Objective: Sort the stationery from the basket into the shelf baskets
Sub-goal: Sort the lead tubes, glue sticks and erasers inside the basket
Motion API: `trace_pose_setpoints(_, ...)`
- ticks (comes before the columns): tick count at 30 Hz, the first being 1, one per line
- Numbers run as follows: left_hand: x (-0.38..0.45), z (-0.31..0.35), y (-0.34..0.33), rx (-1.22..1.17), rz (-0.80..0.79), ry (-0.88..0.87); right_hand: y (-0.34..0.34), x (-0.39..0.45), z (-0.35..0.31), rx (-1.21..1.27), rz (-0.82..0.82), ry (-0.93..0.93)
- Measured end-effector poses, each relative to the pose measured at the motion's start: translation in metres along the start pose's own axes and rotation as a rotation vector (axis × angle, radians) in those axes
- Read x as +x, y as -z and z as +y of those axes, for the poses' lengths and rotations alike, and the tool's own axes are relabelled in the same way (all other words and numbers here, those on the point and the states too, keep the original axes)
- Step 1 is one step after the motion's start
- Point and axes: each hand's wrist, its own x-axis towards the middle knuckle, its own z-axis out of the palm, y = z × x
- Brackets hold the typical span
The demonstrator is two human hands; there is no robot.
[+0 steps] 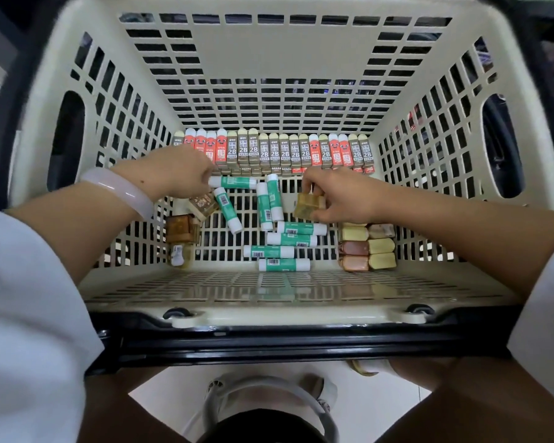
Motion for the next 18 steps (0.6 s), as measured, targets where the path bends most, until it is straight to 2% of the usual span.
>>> trace_pose_setpoints(3,-0.004,-0.003,-0.005,0.107,-0.301,0.058,0.002,0.000,0.000,-0.061,-0.016,0.037)
trace_pose_setpoints(6,-0.006,0.004,-0.017,0.136,-0.422,0.069,-0.001,-0.003,-0.005,-0.077,-0.159,0.106)
trace_pose_setpoints(9,-0.007,0.009,-0.027,0.164,-0.425,0.046,-0.014,-0.008,-0.008,-0.175,-0.310,0.167)
trace_pose_setpoints(12,-0.007,0.009,-0.034,0.198,-0.412,0.032,-0.027,-0.011,-0.008,-0.333,-0.394,0.199)
trace_pose_setpoints(18,-0.002,0.009,-0.027,0.263,-0.324,-0.011,-0.026,-0.008,-0.005,-0.378,-0.407,0.180)
